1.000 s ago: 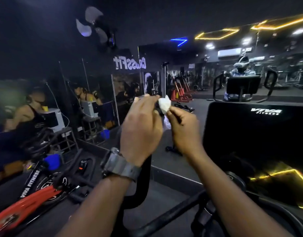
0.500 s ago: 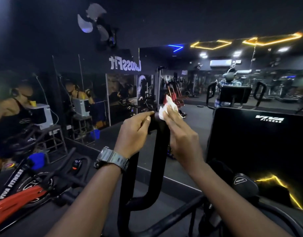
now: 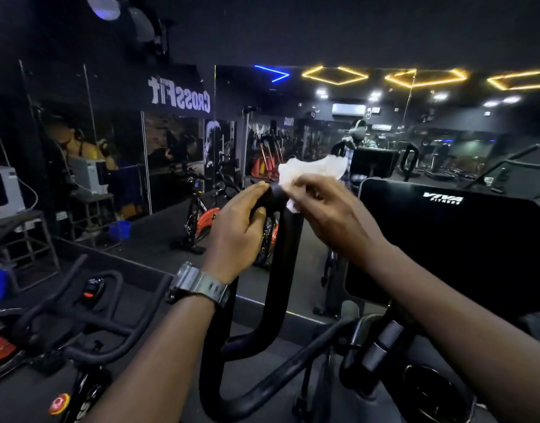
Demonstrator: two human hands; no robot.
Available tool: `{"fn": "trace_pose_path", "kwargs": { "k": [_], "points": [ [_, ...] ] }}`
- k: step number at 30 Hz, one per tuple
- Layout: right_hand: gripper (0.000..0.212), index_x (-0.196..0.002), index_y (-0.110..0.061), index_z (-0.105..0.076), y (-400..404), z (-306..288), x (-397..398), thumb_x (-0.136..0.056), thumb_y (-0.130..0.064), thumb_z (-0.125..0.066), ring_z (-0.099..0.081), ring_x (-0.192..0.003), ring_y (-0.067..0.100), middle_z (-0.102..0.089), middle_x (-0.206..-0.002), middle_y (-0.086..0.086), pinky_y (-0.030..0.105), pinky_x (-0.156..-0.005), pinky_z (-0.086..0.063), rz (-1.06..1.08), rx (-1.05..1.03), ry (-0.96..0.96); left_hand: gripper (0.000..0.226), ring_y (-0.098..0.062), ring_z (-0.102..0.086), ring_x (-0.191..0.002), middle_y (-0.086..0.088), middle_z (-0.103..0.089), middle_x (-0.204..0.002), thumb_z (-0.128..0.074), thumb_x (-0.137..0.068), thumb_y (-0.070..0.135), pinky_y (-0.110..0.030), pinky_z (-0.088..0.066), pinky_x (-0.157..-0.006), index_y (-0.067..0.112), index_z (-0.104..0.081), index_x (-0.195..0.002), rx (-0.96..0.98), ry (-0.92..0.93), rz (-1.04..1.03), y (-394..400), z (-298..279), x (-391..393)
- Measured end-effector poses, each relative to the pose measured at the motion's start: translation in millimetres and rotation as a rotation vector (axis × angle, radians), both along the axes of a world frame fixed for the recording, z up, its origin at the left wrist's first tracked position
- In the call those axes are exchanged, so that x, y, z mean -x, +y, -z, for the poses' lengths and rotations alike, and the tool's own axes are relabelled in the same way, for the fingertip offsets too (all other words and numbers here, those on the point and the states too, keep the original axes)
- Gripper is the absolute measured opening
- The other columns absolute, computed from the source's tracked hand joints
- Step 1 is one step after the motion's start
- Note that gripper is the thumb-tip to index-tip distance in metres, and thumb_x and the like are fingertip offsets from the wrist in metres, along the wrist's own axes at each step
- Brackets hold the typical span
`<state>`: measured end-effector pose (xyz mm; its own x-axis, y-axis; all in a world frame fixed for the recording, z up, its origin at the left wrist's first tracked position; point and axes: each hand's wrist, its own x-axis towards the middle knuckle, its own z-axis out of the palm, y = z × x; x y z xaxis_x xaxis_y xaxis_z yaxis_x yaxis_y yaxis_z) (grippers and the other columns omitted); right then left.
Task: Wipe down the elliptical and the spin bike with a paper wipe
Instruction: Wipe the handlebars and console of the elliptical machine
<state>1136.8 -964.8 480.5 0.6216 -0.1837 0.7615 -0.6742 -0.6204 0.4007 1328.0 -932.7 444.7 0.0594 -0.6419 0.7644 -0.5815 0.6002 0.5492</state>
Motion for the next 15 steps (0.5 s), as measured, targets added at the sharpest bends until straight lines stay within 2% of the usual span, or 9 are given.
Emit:
{"fn": "trace_pose_path", "kwargs": {
  "k": [4, 7, 10, 13, 15],
  "points": [
    [0.028, -0.116, -0.020, -0.070, 0.5, -24.4, -3.2, -0.091, -0.032, -0.063, -0.051, -0.110, 0.033, -0.057, -0.129, 0.009, 0.046, -0.090, -0.045, 0.072, -0.001, -0.063, 0.045, -0.013, -0.052, -0.129, -0.002, -0.058, -0.139, -0.052, -0.092, -0.002, -0.031, -0.038, -0.113, 0.010, -0.058, -0.135, 0.011, -0.032, -0.012, -3.4, -1.0, -4.7],
    [0.023, -0.111, -0.013, -0.072, 4.6, -23.0, -7.4, -0.092, -0.023, -0.063, -0.056, -0.097, 0.032, -0.066, -0.111, 0.008, 0.042, -0.076, -0.052, 0.027, -0.026, -0.068, 0.050, -0.012, -0.050, -0.132, 0.001, -0.056, -0.142, -0.052, -0.091, -0.004, -0.033, -0.038, -0.114, 0.013, -0.055, -0.138, 0.014, -0.052, -0.034, -2.1, 1.8, -3.4],
    [0.022, -0.109, -0.007, -0.072, 10.7, -14.6, -13.0, -0.091, -0.012, -0.061, -0.055, -0.091, 0.032, -0.067, -0.102, 0.009, 0.038, -0.072, -0.052, 0.052, 0.054, -0.019, 0.054, -0.011, -0.047, -0.134, 0.002, -0.053, -0.144, -0.053, -0.090, -0.006, -0.034, -0.037, -0.115, 0.014, -0.053, -0.140, 0.014, -0.055, -0.047, -1.3, 5.2, -3.6],
    [0.022, -0.109, -0.004, -0.070, 16.5, 27.1, -12.1, -0.090, -0.007, -0.060, -0.056, -0.088, 0.030, -0.064, -0.102, 0.012, 0.041, -0.067, -0.054, -0.016, 0.029, 0.062, 0.055, -0.010, -0.043, -0.137, 0.001, -0.049, -0.148, -0.052, -0.090, -0.005, -0.030, -0.032, -0.118, 0.013, -0.052, -0.142, 0.013, -0.062, -0.038, -0.5, 7.1, -2.9],
    [0.023, -0.110, -0.005, -0.069, 28.5, 75.7, -14.5, -0.089, -0.010, -0.061, -0.054, -0.090, 0.028, -0.060, -0.111, 0.009, 0.038, -0.062, -0.054, -0.062, -0.082, 0.233, 0.054, -0.010, -0.041, -0.139, 0.001, -0.047, -0.149, -0.051, -0.091, -0.004, -0.028, -0.029, -0.119, 0.012, -0.050, -0.143, 0.010, -0.067, -0.031, 0.9, 7.9, -2.6]
  ]
}}
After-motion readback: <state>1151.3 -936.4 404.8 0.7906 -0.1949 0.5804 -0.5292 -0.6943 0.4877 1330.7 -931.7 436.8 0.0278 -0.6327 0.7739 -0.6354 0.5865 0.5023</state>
